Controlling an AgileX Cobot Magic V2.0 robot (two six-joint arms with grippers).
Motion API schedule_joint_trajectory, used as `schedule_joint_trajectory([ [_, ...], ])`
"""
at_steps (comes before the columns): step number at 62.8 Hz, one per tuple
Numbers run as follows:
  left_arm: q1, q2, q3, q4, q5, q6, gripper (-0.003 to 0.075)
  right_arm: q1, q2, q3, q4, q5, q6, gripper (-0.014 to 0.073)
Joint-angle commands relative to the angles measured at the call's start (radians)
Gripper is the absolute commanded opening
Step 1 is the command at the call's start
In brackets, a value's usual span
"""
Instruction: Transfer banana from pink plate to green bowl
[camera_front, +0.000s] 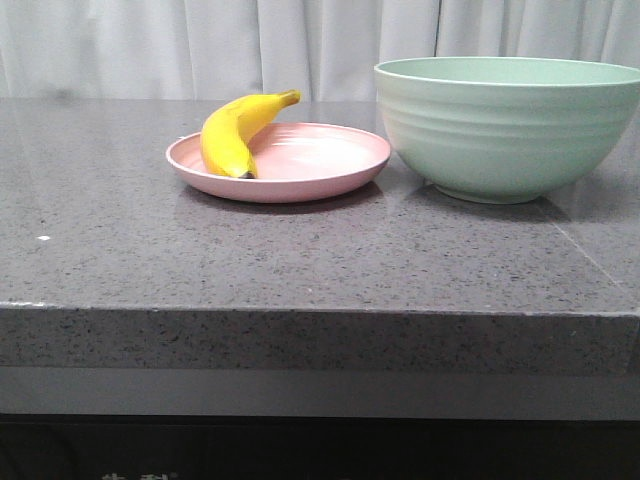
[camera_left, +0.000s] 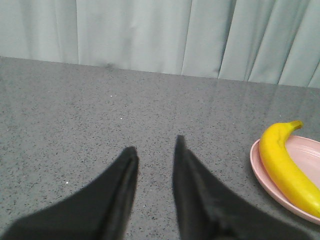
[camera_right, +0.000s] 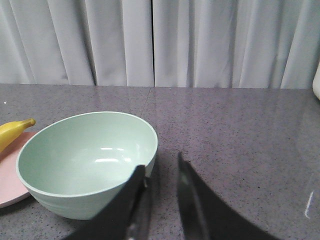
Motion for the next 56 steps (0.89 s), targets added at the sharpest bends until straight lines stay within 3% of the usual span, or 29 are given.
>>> schedule_joint_trajectory([
  [1, 0.001, 0.012, -0.036, -0.005, -0.098, 0.002, 0.0522, -0.007, 0.015, -0.036, -0.010, -0.076, -0.008, 0.0405],
  [4, 0.001, 0.012, -0.035, -0.005, -0.108, 0.002, 0.0673, -0.007, 0.015, -0.036, -0.009, -0.076, -0.008, 0.0519],
  [6, 0.001, 0.012, -0.034, -0.007, -0.108, 0.002, 0.0715, -0.007, 0.015, -0.036, -0.009, -0.076, -0.008, 0.0563],
  [12, 0.001, 0.012, -0.034, -0.008, -0.108, 0.002, 0.0662, -0.007, 0.015, -0.036, -0.009, -0.076, -0.008, 0.0616],
  [26, -0.054, 0.068, -0.105, -0.050, -0.031, 0.002, 0.0611, -0.007, 0.015, -0.036, -0.009, -0.076, -0.008, 0.0614],
  [44, -0.295, 0.457, -0.353, -0.053, 0.141, -0.015, 0.0611, -0.007, 0.015, -0.036, -0.009, -0.079, -0.008, 0.0614],
  [56, -0.440, 0.756, -0.571, -0.051, 0.224, -0.124, 0.0610, -0.007, 0.015, -0.036, -0.009, -0.079, -0.008, 0.0614],
])
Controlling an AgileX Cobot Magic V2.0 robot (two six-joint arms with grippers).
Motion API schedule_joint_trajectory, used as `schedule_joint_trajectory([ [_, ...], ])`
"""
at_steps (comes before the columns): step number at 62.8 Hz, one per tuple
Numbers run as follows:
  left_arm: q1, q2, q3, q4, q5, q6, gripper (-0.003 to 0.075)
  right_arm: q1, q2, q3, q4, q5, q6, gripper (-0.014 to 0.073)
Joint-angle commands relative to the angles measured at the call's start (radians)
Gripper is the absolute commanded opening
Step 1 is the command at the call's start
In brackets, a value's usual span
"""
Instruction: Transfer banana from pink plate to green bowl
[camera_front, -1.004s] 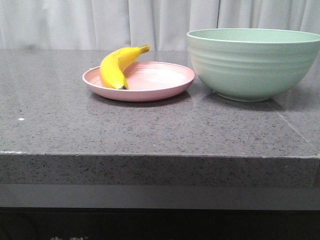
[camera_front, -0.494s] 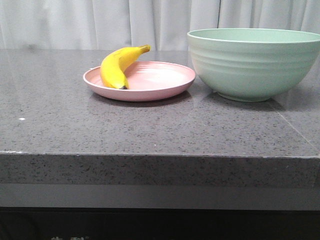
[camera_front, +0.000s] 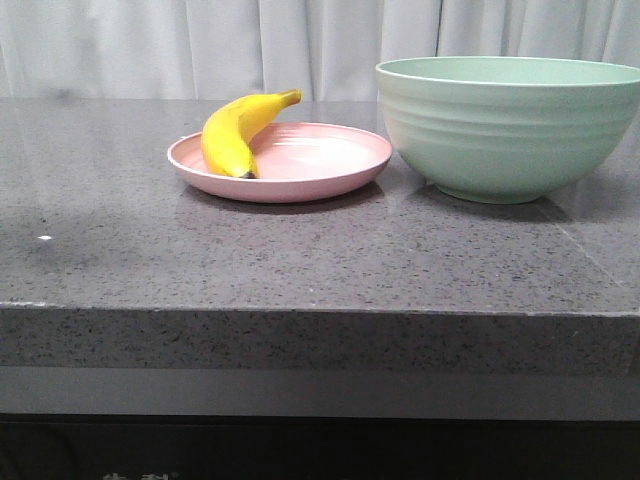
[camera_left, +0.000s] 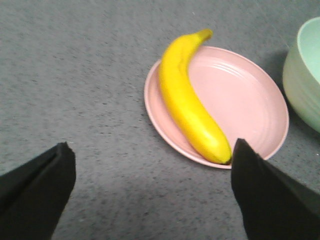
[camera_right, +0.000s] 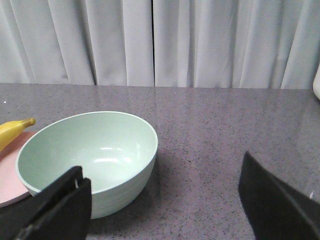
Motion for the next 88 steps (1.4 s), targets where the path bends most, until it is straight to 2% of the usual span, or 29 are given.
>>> schedule_joint_trajectory([
  [1, -0.055, 0.095, -0.122, -0.012, -0.019, -0.056, 0.0610, -0.007, 0.015, -0.036, -0.007, -0.080, -0.008, 0.0614],
  [14, -0.107, 0.343, -0.356, -0.004, 0.136, -0.168, 0.0610, -0.007, 0.015, -0.036, -0.007, -0.080, -0.008, 0.0614],
  [27, -0.107, 0.500, -0.478, -0.004, 0.200, -0.219, 0.0610, -0.007, 0.015, -0.036, -0.007, -0.081, -0.008, 0.0614],
  [35, -0.107, 0.555, -0.508, -0.004, 0.231, -0.243, 0.0608, -0.007, 0.015, -0.036, -0.007, -0.083, -0.008, 0.0614],
  [63, -0.107, 0.618, -0.508, -0.004, 0.220, -0.248, 0.0601, -0.006, 0.015, -0.036, -0.007, -0.103, -0.008, 0.0614],
  [71, -0.107, 0.618, -0.510, -0.004, 0.212, -0.248, 0.0514, -0.006, 0.015, -0.036, -0.007, -0.103, -0.008, 0.0614],
  [84, -0.107, 0.618, -0.510, 0.010, 0.190, -0.248, 0.0231, -0.006, 0.015, -0.036, -0.007, -0.103, -0.008, 0.0614],
  [88, -0.107, 0.618, -0.510, 0.013, 0.190, -0.248, 0.0167, -0.006, 0.015, -0.036, -0.007, -0.103, -0.008, 0.0614],
])
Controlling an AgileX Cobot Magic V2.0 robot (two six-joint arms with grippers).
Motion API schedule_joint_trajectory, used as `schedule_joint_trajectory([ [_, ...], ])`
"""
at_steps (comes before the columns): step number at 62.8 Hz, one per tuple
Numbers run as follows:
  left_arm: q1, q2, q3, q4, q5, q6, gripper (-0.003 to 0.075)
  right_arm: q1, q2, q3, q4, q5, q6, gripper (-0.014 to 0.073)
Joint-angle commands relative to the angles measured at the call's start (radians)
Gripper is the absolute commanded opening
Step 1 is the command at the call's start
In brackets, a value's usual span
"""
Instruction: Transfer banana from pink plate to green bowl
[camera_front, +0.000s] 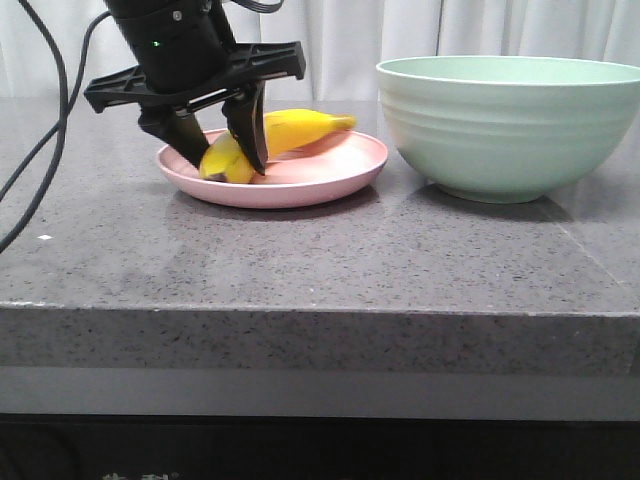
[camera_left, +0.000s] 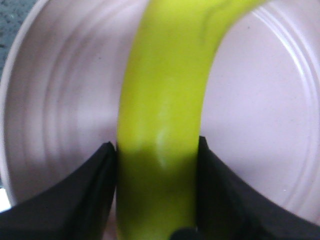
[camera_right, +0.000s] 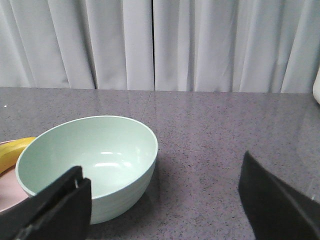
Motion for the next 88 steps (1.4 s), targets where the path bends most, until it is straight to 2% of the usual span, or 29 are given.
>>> schedule_joint_trajectory([
  [1, -0.008, -0.047, -0.032, 0.004, -0.049, -0.008, 0.0148, -0.006, 0.015, -0.036, -0.007, -0.088, -0.008, 0.0614],
  [10, -0.008, -0.047, -0.032, 0.021, -0.056, -0.008, 0.0067, -0.006, 0.015, -0.036, -0.007, -0.088, -0.008, 0.0614],
  [23, -0.008, -0.090, -0.032, 0.025, -0.109, -0.002, -0.0001, -0.006, 0.015, -0.036, -0.007, -0.088, -0.008, 0.0614],
  [28, -0.008, -0.135, -0.032, 0.038, -0.115, 0.025, -0.0008, -0.006, 0.015, -0.036, -0.006, -0.087, -0.008, 0.0614],
  [39, -0.026, -0.244, -0.032, 0.049, -0.032, 0.235, -0.0009, -0.006, 0.019, -0.036, -0.006, -0.079, -0.008, 0.0614],
  [57, -0.113, -0.396, -0.019, 0.040, 0.106, 0.371, -0.0009, 0.010, 0.106, -0.038, -0.006, -0.075, -0.009, 0.0614],
  [74, -0.187, -0.459, -0.002, 0.040, 0.117, 0.374, -0.0009, 0.174, 0.272, -0.084, -0.006, -0.079, -0.034, 0.0614],
  [88, -0.187, -0.455, -0.002, 0.038, 0.113, 0.374, -0.0009, 0.375, 0.498, -0.326, -0.006, 0.085, -0.173, 0.0614],
])
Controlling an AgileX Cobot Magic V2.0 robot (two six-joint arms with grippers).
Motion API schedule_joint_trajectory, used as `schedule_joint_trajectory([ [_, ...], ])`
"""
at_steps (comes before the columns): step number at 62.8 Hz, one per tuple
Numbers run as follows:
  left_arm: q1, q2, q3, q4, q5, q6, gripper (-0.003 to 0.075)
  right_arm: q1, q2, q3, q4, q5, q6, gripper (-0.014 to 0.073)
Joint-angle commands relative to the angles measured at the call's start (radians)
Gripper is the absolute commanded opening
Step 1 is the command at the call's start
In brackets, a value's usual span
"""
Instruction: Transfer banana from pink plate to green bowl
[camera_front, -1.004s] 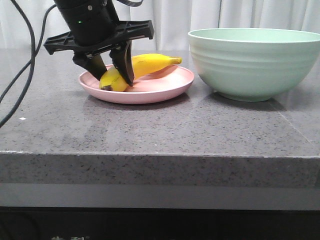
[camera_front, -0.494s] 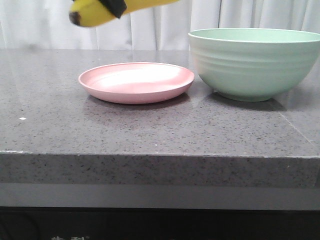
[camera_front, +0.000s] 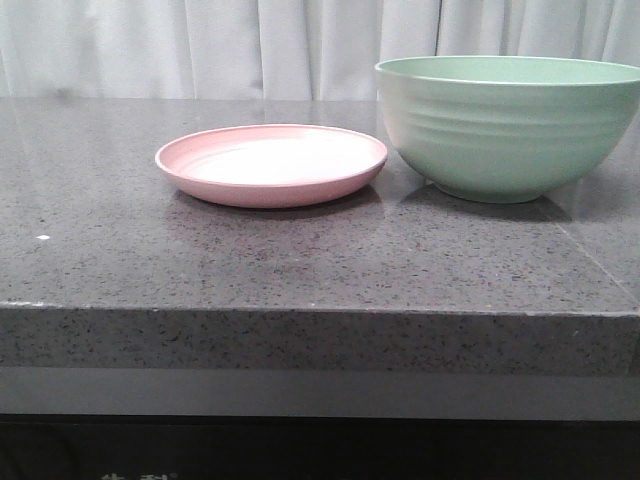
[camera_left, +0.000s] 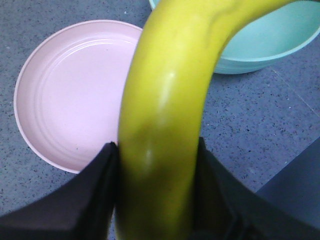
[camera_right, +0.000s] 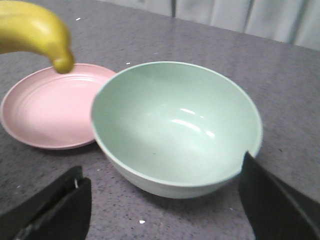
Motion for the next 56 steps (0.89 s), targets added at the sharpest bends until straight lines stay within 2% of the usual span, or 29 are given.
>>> schedule_joint_trajectory([
  [1, -0.008, -0.035, -0.026, -0.004, -0.071, -0.007, -0.0009, 0.068, 0.095, -0.136, -0.006, 0.010, -0.078, 0.0614],
  [11, -0.008, -0.035, -0.026, -0.004, -0.071, -0.007, -0.0009, 0.157, 0.270, -0.343, -0.006, 0.159, -0.189, 0.0614],
  [25, -0.008, -0.035, -0.026, -0.004, -0.071, -0.007, -0.0009, 0.171, 0.493, -0.654, -0.005, 0.451, -0.322, 0.0614],
  [36, -0.008, -0.035, -0.026, -0.004, -0.071, -0.007, -0.0009, 0.190, 0.596, -0.800, -0.005, 0.538, -0.398, 0.0614],
  [56, -0.008, -0.035, -0.026, -0.004, -0.071, -0.007, -0.0009, 0.237, 0.749, -0.983, -0.009, 0.604, -0.420, 0.0605],
])
